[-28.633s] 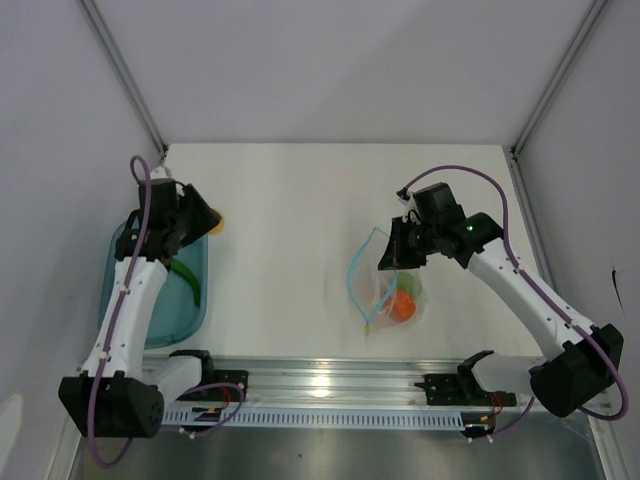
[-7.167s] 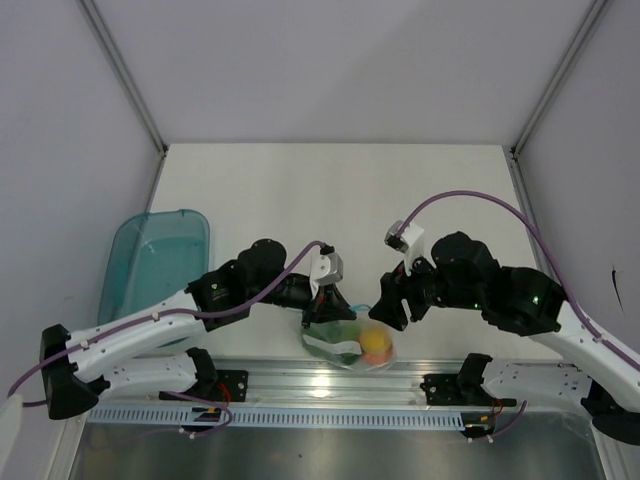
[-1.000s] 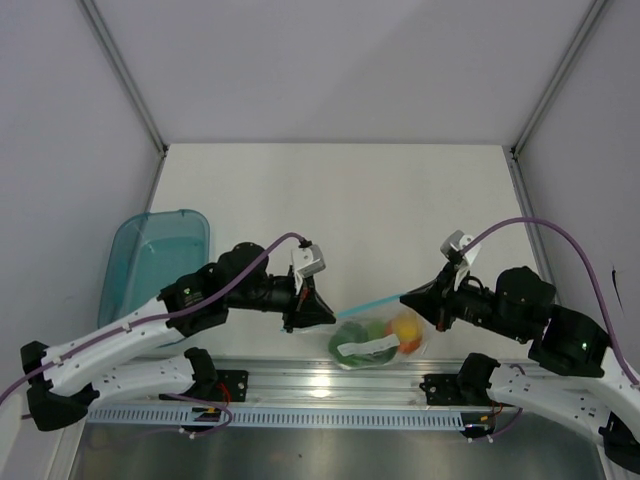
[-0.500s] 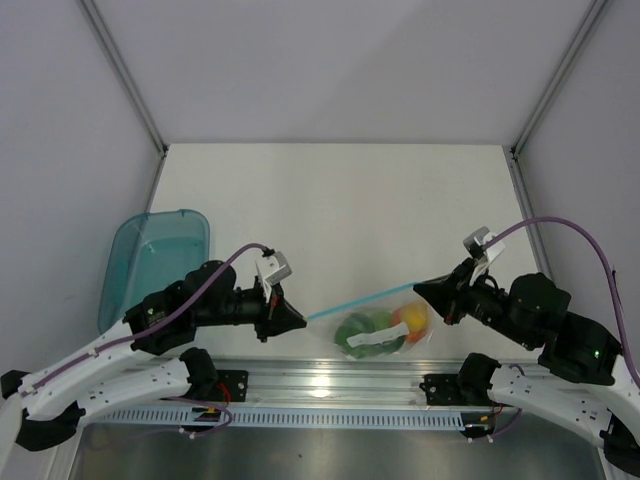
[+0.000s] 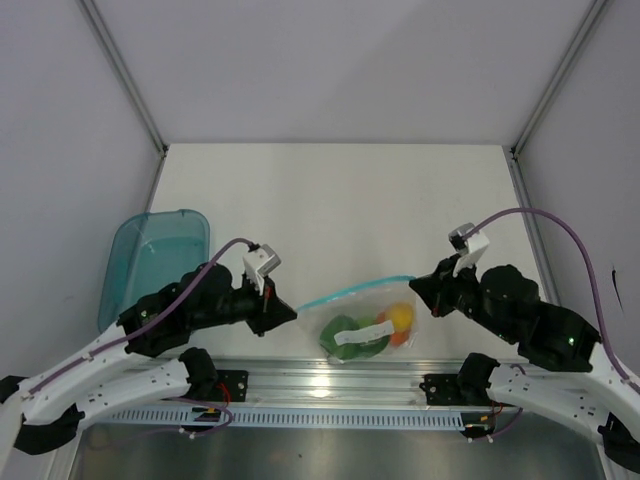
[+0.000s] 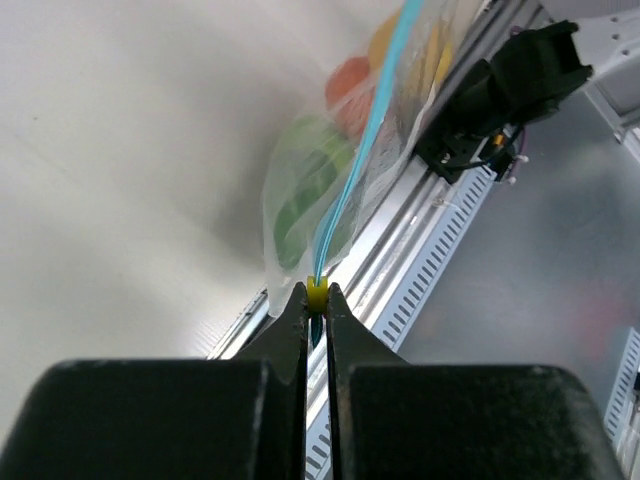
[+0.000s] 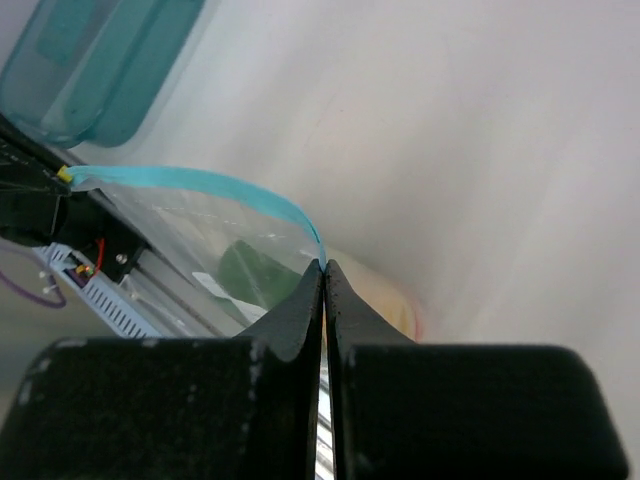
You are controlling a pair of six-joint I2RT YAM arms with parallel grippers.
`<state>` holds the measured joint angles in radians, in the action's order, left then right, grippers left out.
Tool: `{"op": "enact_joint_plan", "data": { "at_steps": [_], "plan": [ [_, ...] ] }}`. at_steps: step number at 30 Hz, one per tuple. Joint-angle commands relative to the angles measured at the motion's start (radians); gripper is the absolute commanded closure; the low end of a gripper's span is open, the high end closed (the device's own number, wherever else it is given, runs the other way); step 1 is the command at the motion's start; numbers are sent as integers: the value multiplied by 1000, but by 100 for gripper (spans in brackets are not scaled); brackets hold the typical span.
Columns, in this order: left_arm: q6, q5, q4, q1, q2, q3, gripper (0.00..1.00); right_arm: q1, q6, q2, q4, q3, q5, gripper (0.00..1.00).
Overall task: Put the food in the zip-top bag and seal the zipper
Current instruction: Zip the zipper food storage bag at the center of the board, then place the zipper food storage bag at the center of the board.
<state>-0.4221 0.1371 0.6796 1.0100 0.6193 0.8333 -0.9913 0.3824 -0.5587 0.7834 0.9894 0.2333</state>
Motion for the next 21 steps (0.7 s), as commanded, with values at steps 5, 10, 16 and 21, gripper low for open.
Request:
{"op": "enact_joint_plan", "data": {
  "at_steps": [5, 10, 16, 21],
  "plan": [
    [-43, -25, -146, -56, 272, 118, 100, 37, 55, -190, -113, 31, 112, 100],
    [-23, 51, -261, -120, 511, 246, 99, 210, 9, -273, -111, 84, 65, 100],
    [9, 94, -273, -197, 802, 473, 99, 581, -40, -369, -183, 60, -121, 100],
    [8, 167, -282, -266, 1020, 656, 89, 747, -83, -507, -285, 69, -221, 100]
  ]
}}
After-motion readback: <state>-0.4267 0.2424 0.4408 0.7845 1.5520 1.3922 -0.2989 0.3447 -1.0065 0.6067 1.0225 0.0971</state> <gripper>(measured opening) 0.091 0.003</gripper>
